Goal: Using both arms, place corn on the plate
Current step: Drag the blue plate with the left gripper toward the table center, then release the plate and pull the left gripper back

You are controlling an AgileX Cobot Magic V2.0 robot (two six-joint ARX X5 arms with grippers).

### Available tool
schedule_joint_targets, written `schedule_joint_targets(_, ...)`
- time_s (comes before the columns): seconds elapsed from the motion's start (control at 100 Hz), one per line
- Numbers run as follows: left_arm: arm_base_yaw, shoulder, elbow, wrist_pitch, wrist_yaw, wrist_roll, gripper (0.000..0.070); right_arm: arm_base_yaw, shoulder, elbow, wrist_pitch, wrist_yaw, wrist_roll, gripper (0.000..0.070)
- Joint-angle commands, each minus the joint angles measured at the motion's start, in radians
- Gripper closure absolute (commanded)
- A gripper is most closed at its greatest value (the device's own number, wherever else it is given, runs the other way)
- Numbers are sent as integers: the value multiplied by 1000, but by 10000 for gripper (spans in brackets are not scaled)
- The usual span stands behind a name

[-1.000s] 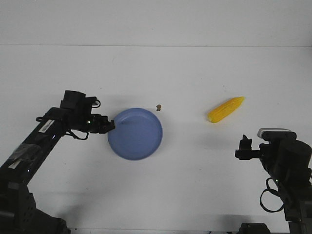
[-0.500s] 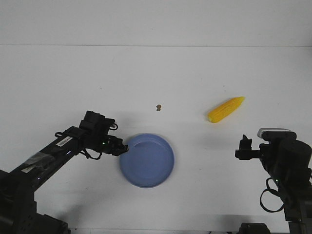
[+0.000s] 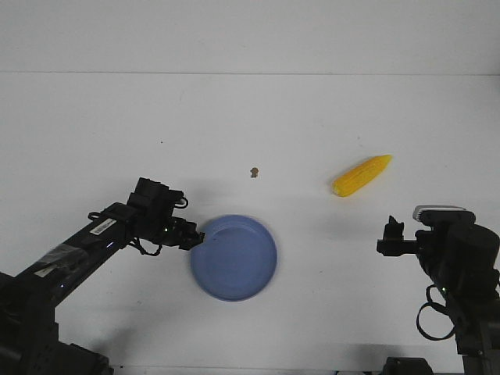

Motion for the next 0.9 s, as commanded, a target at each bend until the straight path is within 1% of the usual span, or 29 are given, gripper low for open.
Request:
schedule_joint_targets(0.0, -4, 11, 6, -2, -2, -3, 542, 2, 4, 15, 9, 0, 11, 165)
schedule_joint_targets(0.1, -4, 10, 6, 6, -2, -3, 324, 2, 4, 15, 10, 0, 11, 165)
schedule_joint_targets(0.15, -2, 6, 6, 12, -2, -2, 232, 2, 4, 15, 11, 1, 14, 164)
schedule_joint_targets(0.25, 5, -18, 6, 41, -2, 1, 84, 2, 4, 15, 14, 0, 42, 136)
schedule_joint_targets(0.32, 14, -52, 6, 67, -4, 1, 28, 2, 4, 15, 16, 1, 50, 99)
schedule_joint_targets(0.37, 19, -87, 6, 85, -21, 3, 25, 2, 4, 15, 16, 0, 52, 61)
schedule_joint_targets(0.42, 23, -130, 6, 95, -75, 14, 25, 2, 5, 15, 16, 1, 56, 27)
schedule_joint_targets(0.48, 24, -188, 6, 98, -185, 44, 25, 2, 5, 15, 17, 1, 66, 11)
schedule_joint_targets(0.58, 24, -286, 6, 89, -414, 86, 26, 2, 9, 15, 32, 1, 91, 11)
schedule_joint_targets(0.64, 24, -335, 6, 81, -501, 99, 27, 1, 21, 15, 60, 3, 115, 11)
schedule_joint_targets(0.68, 25, -361, 6, 77, -532, 104, 27, 1, 33, 15, 85, 5, 134, 11)
schedule_joint_targets(0.72, 26, -382, 6, 74, -546, 104, 28, 1, 53, 15, 116, 5, 152, 11)
schedule_joint_targets(0.89, 32, -430, 6, 56, -549, 106, 28, 1, 209, 16, 249, 5, 262, 11)
